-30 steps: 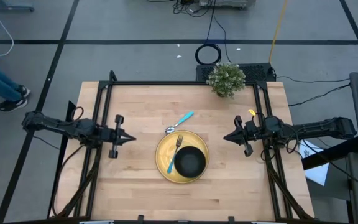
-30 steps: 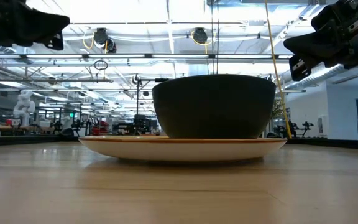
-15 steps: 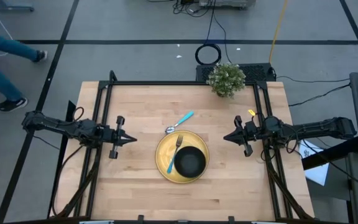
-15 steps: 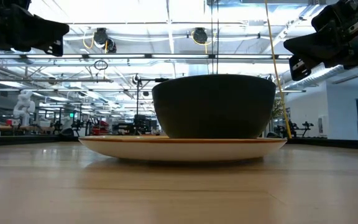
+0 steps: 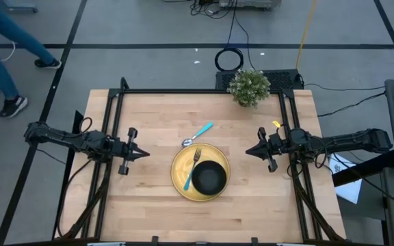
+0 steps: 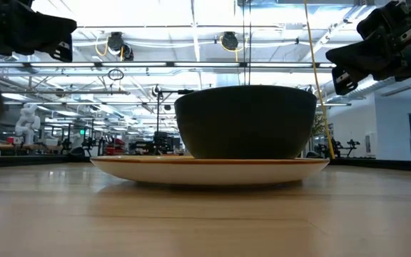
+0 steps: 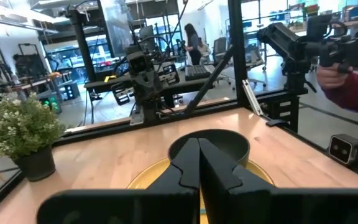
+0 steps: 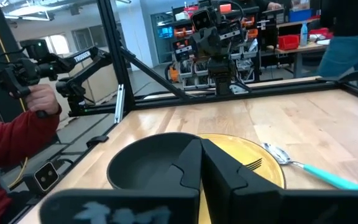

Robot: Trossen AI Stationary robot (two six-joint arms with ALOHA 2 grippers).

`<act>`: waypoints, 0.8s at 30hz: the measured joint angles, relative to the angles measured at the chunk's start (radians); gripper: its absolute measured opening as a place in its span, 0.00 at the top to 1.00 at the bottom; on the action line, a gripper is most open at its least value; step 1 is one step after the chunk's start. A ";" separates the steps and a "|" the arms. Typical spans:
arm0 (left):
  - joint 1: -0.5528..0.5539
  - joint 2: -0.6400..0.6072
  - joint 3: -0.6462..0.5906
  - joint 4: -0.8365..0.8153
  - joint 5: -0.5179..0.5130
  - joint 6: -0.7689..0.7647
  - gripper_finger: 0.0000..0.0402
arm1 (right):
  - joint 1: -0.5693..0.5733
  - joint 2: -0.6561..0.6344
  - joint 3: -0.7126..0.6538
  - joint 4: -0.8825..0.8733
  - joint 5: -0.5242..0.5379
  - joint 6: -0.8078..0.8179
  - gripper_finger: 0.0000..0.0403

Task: Set table place
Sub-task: Put the spoon into the top black bowl

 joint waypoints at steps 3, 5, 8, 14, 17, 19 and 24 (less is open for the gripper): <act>0.000 0.001 0.000 0.000 -0.012 -0.014 0.99 | 0.000 0.000 0.000 0.000 0.007 -0.021 1.00; 0.000 0.001 0.000 0.000 -0.028 -0.016 0.99 | 0.000 0.000 0.000 0.000 0.048 -0.028 1.00; 0.000 0.001 0.000 0.000 -0.040 -0.018 0.98 | 0.000 0.000 0.000 0.000 0.136 -0.027 1.00; 0.000 0.001 0.000 0.000 -0.041 -0.018 0.98 | -0.001 0.000 0.000 0.000 0.136 -0.026 1.00; 0.000 0.001 0.000 0.000 -0.041 -0.018 0.98 | -0.001 0.000 0.000 0.000 0.136 -0.023 1.00; 0.000 0.001 0.000 0.000 -0.041 -0.022 0.98 | 0.000 0.000 0.000 0.000 0.134 -0.013 1.00; 0.000 0.001 0.000 0.000 -0.041 -0.024 0.98 | 0.000 0.000 0.000 0.000 0.130 0.001 1.00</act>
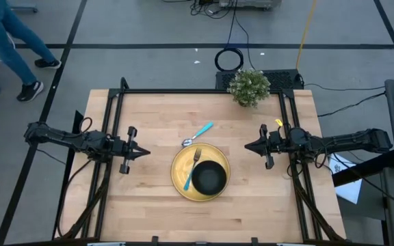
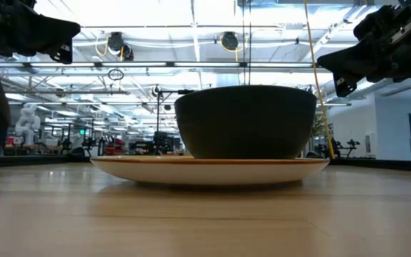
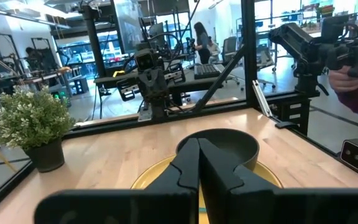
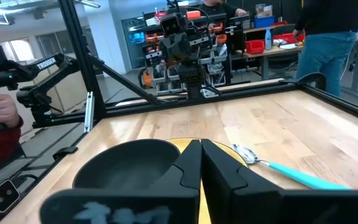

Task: Set table place
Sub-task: Put the spoon into the top black bowl

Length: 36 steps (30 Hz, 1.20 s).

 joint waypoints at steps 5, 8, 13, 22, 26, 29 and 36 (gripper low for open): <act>0.000 0.000 0.000 0.000 0.000 -0.007 0.98 | 0.000 0.000 0.000 0.000 -0.001 -0.001 1.00; 0.000 0.000 0.000 0.000 0.000 -0.014 0.98 | 0.000 0.000 0.000 0.000 -0.002 -0.002 1.00; 0.000 0.000 0.000 0.013 0.000 -0.018 0.98 | 0.000 0.000 0.000 0.000 -0.002 -0.002 1.00; 0.000 0.000 0.000 0.015 -0.001 -0.024 0.98 | 0.000 0.000 0.000 0.016 -0.002 0.000 1.00; 0.000 0.000 0.000 0.015 0.000 -0.027 0.98 | 0.000 0.000 0.000 0.016 -0.002 0.000 1.00; 0.000 0.000 0.000 0.015 -0.001 -0.027 0.98 | 0.000 0.000 0.000 0.015 -0.002 0.000 1.00; 0.000 0.000 0.000 0.015 -0.001 -0.027 0.98 | 0.000 0.000 0.000 0.015 -0.002 0.000 1.00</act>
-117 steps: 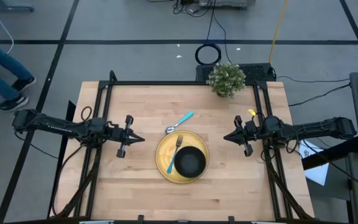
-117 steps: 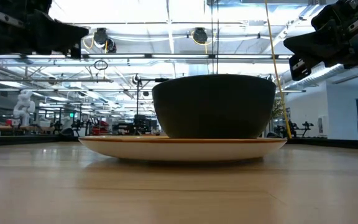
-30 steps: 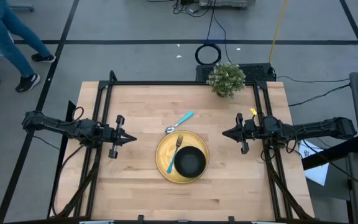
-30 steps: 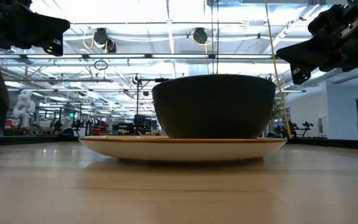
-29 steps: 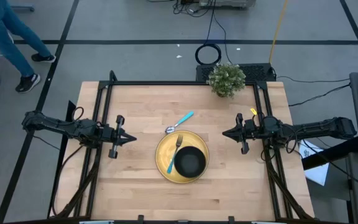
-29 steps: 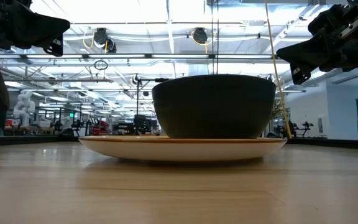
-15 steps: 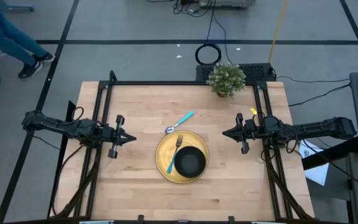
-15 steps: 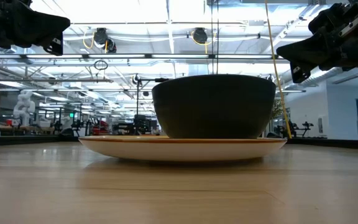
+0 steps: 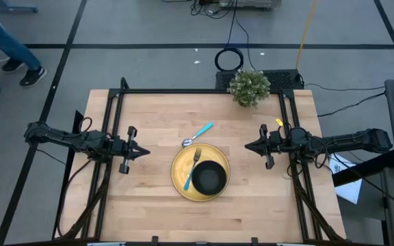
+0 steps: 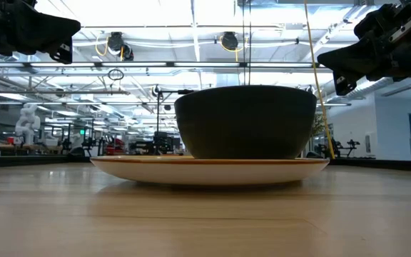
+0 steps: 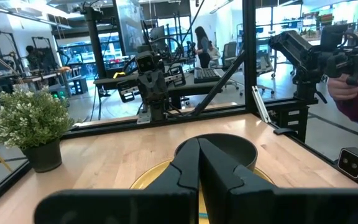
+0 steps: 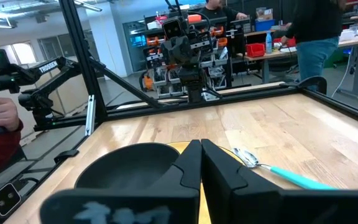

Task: Set table place
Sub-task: Put the spoon into the top black bowl

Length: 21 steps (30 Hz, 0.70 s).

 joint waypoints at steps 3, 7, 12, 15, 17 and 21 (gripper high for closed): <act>0.000 0.000 0.000 0.000 0.000 0.000 0.98 | 0.000 0.000 0.000 -0.010 0.000 0.000 1.00; 0.000 0.000 0.000 0.000 0.000 0.002 0.98 | 0.000 0.000 0.000 -0.027 0.000 -0.016 1.00; 0.000 0.000 0.000 0.005 0.000 0.003 0.98 | 0.000 0.000 0.003 0.044 0.001 -0.052 1.00; 0.000 0.000 0.000 0.005 0.000 0.003 0.98 | -0.001 0.003 0.012 0.038 0.008 -0.070 1.00; 0.000 0.000 0.000 0.006 0.000 0.002 0.98 | -0.002 0.011 0.024 0.037 0.046 -0.070 1.00; 0.000 0.000 0.000 0.008 0.000 0.000 0.98 | -0.004 0.056 0.072 -0.015 0.054 -0.061 1.00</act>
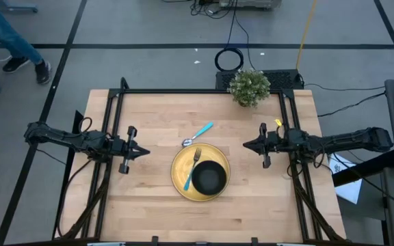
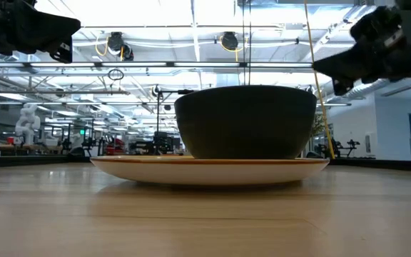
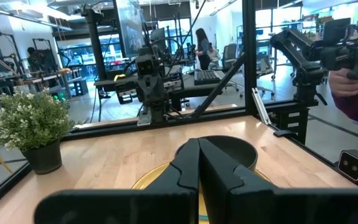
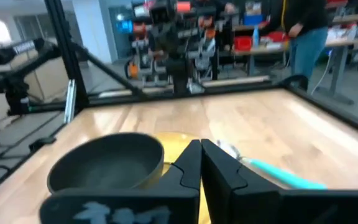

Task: Set table place
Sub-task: Put the spoon into the top black bowl

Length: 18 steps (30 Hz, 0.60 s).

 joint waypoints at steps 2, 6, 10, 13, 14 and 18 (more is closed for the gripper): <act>0.000 0.000 0.000 0.000 0.000 -0.001 0.98 | -0.002 0.037 0.047 -0.018 0.002 0.005 1.00; 0.000 0.000 0.000 0.012 0.000 -0.001 0.98 | -0.033 0.125 0.127 -0.043 0.004 0.004 1.00; 0.000 0.000 0.000 0.010 0.000 -0.002 0.98 | -0.067 0.207 0.190 -0.096 -0.001 0.004 1.00; 0.000 0.000 0.000 0.008 0.000 -0.004 0.98 | -0.086 0.263 0.193 -0.098 -0.001 0.001 1.00; 0.000 0.000 0.000 0.007 0.000 -0.004 0.98 | -0.090 0.280 0.193 -0.096 -0.001 0.001 1.00; 0.000 0.000 0.000 0.004 0.000 0.000 0.98 | -0.105 0.339 0.194 -0.067 -0.001 0.001 1.00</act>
